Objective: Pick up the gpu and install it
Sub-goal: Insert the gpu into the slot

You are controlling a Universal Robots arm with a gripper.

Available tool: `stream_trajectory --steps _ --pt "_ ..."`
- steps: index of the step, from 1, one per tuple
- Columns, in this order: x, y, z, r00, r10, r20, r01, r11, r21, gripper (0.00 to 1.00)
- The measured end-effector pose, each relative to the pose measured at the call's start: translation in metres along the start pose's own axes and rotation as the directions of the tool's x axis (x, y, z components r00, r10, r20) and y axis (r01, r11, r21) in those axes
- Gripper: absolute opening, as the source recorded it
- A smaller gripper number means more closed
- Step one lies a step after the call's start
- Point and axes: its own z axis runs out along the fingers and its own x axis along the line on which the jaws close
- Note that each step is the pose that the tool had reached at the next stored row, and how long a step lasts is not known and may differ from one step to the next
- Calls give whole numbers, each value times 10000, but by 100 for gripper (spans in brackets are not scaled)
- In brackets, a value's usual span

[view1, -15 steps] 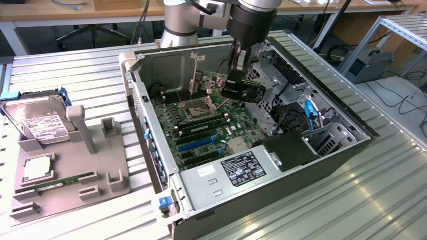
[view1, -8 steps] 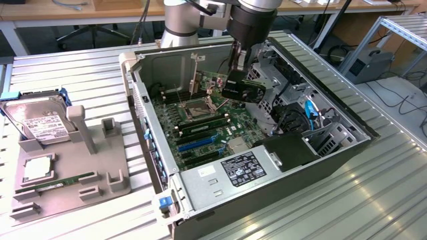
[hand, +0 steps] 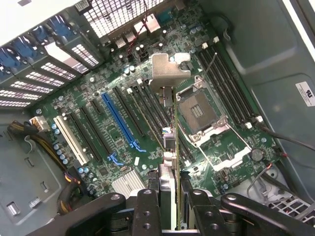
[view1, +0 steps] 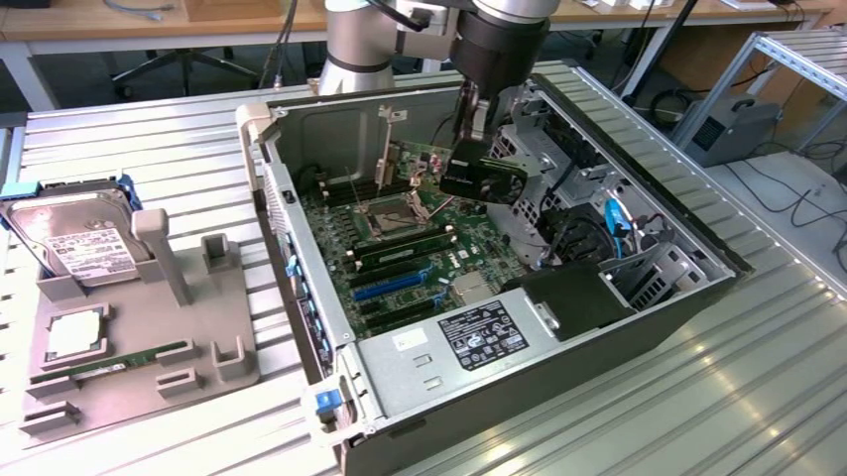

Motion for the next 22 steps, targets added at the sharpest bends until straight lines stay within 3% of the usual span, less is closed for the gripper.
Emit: stream_trajectory --steps 22 --pt "0 0 3 9997 -250 -8 250 9997 -6 27"
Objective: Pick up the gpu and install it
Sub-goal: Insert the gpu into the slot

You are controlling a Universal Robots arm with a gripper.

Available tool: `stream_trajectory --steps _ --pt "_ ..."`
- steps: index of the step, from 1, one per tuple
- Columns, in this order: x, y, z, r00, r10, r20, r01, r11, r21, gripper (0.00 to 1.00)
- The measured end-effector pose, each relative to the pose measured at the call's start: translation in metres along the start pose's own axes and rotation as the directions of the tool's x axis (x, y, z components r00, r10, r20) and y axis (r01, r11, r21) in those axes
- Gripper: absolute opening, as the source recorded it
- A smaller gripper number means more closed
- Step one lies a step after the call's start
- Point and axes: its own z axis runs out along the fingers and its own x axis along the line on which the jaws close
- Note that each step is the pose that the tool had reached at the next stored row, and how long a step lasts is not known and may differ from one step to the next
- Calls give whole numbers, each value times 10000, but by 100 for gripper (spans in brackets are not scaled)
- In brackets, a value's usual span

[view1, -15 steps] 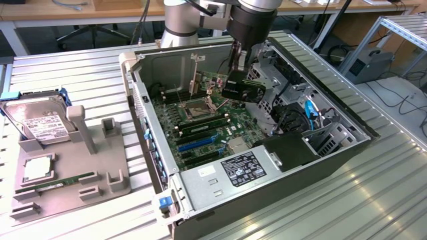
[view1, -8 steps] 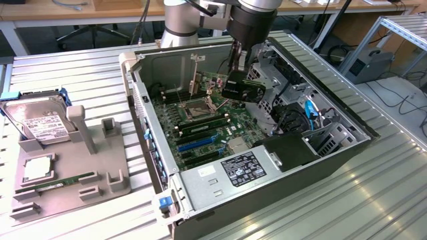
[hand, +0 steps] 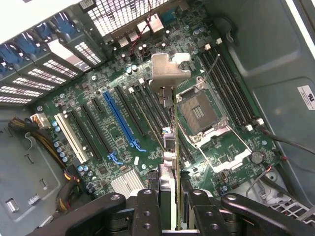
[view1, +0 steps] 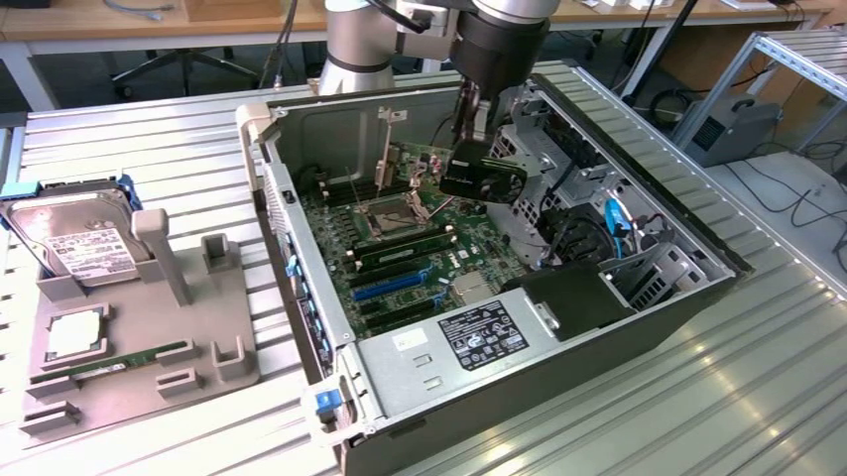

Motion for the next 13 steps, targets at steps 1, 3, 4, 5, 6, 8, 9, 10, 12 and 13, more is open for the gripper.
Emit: stream_trajectory --steps 1,3,4,5,6,8,9,10,12,13 --pt "0 0 0 10000 -14 0 14 10000 0 27" --pt "0 0 0 10000 -33 -1 33 10000 -1 27" --pt "0 0 0 10000 -44 -2 44 10000 -1 27" --pt "0 0 0 10000 -54 -2 54 10000 -1 27" --pt "0 0 1 10000 -64 -3 64 10000 -2 27" --pt "0 0 1 10000 -86 -3 86 10000 -2 27" --pt "0 0 1 10000 -97 -4 97 10000 -2 27" --pt "0 0 1 9999 -107 -3 107 9999 -3 27" --pt "0 0 1 9999 -127 -5 127 9999 -3 27" --pt "0 0 2 9999 -137 -5 137 9999 -3 27"
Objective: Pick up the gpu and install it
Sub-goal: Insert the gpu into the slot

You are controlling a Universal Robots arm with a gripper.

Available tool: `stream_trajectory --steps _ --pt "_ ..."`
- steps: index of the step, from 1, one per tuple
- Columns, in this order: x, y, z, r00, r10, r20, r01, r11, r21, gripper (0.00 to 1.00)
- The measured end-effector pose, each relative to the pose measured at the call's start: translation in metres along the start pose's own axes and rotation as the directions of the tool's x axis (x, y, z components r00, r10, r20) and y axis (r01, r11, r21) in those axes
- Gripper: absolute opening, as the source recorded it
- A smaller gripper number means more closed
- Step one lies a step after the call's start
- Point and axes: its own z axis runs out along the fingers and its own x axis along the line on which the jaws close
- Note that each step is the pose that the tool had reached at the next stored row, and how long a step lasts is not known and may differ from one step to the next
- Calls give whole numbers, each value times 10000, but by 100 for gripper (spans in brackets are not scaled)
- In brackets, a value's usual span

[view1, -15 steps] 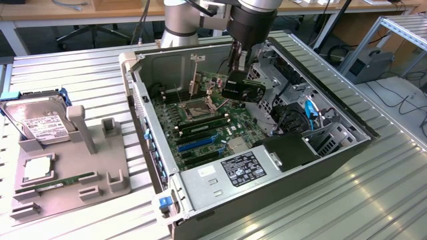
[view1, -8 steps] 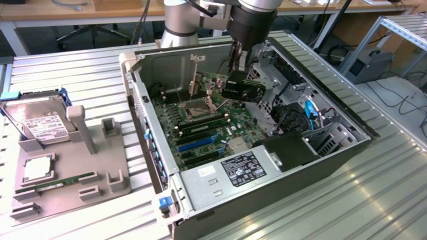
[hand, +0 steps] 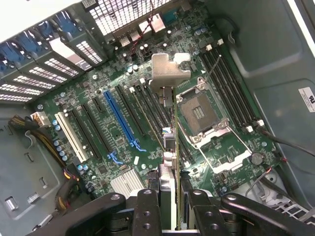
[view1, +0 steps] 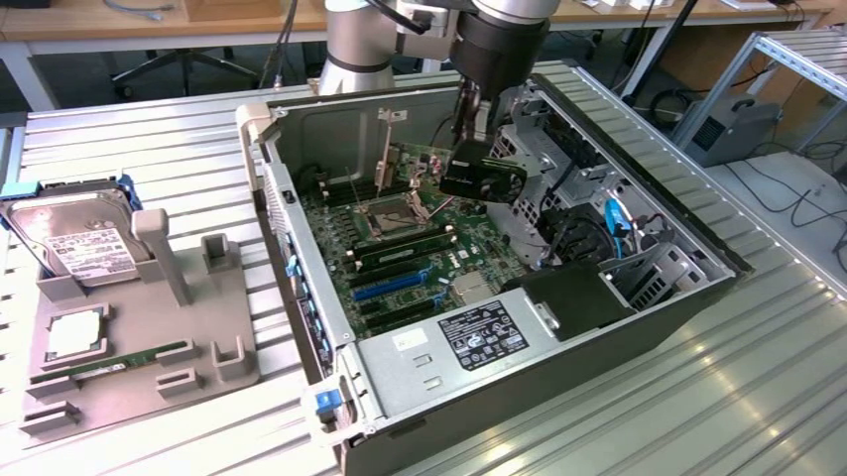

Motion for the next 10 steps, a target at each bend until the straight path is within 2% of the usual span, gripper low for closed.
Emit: stream_trajectory --steps 10 --pt "0 0 2 9999 -137 -4 137 9999 -3 27"
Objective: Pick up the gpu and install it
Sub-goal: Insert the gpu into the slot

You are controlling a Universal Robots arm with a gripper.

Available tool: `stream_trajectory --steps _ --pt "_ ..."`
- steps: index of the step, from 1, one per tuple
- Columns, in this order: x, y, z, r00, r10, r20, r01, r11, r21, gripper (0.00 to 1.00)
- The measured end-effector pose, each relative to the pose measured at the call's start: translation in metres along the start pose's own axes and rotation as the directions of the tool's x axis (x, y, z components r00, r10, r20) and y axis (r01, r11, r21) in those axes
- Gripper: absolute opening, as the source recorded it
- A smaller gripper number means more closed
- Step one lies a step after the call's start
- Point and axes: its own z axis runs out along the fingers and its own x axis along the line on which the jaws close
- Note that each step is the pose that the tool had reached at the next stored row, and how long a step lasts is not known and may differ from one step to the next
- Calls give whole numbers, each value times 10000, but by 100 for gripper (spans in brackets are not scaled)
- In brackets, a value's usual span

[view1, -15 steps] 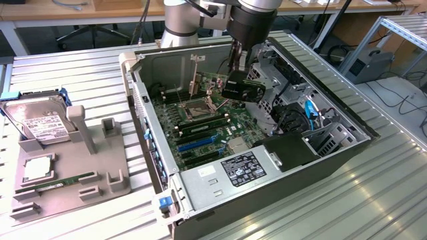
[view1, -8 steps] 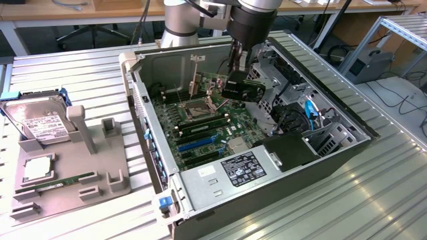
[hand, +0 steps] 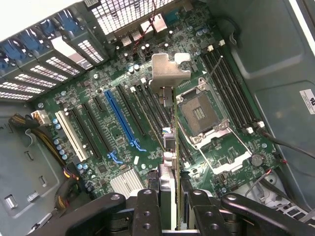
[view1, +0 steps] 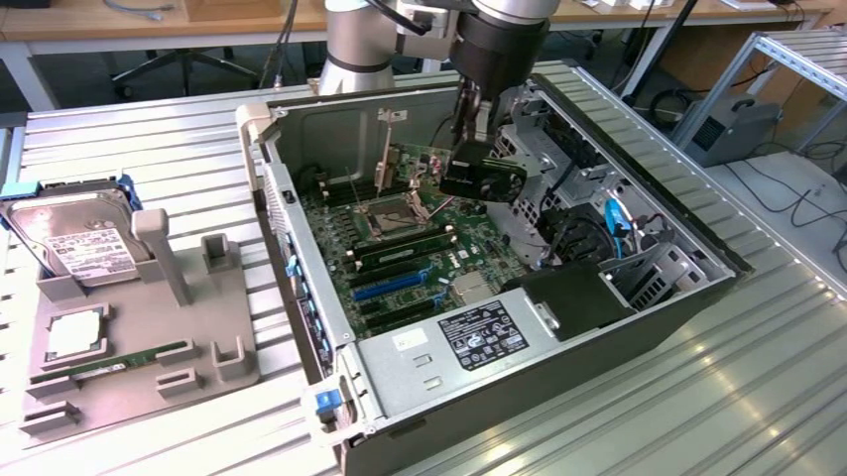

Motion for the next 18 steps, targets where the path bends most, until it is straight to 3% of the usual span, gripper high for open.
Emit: stream_trajectory --steps 18 --pt "0 0 3 9997 -229 -8 229 9997 -6 27"
